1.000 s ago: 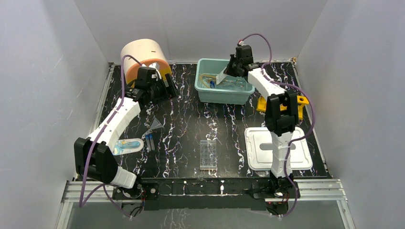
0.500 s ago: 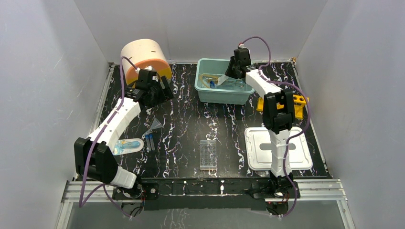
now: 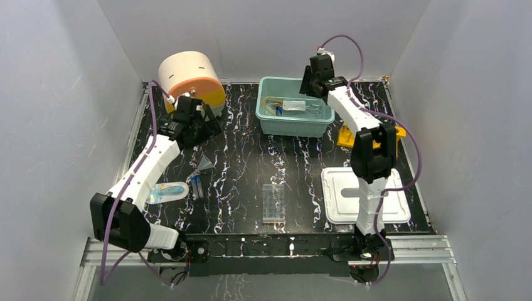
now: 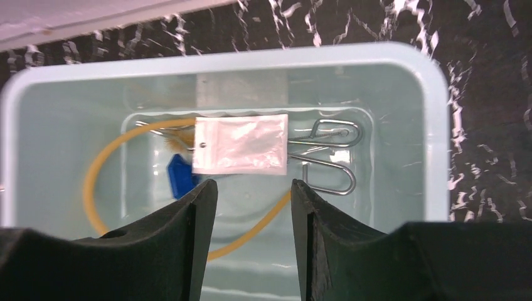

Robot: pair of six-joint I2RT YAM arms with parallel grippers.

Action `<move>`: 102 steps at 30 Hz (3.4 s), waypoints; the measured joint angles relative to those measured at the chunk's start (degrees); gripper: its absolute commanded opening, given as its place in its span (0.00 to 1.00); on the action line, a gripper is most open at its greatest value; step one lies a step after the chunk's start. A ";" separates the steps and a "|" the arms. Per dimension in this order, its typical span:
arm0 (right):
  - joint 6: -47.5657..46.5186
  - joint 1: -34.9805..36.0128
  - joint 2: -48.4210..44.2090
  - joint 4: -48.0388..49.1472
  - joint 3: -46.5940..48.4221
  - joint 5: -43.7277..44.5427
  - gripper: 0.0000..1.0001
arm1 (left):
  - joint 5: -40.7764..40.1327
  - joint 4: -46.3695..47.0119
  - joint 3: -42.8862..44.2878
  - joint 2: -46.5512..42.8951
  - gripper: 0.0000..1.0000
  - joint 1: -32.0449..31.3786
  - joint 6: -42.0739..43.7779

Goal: Organize the chemistry lab equipment

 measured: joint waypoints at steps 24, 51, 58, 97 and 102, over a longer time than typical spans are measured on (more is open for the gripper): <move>-2.49 11.63 -20.90 1.99 -18.84 -11.91 0.56 | -0.33 -4.72 -14.69 -4.57 0.59 3.80 -4.26; -5.60 15.50 -24.50 7.19 -24.11 -16.83 0.56 | -3.02 -6.67 -1.36 17.81 0.42 4.39 1.68; -6.08 16.11 -24.50 7.21 -24.11 -16.59 0.56 | -1.38 -6.97 -1.27 19.19 0.26 4.39 2.23; -6.80 16.61 -27.67 9.40 -27.87 -15.28 0.59 | 8.41 -6.05 -0.46 8.04 0.00 3.58 1.03; -7.39 16.61 -28.13 10.99 -29.73 -19.06 0.64 | 10.73 -3.63 -0.98 4.92 0.00 3.58 1.11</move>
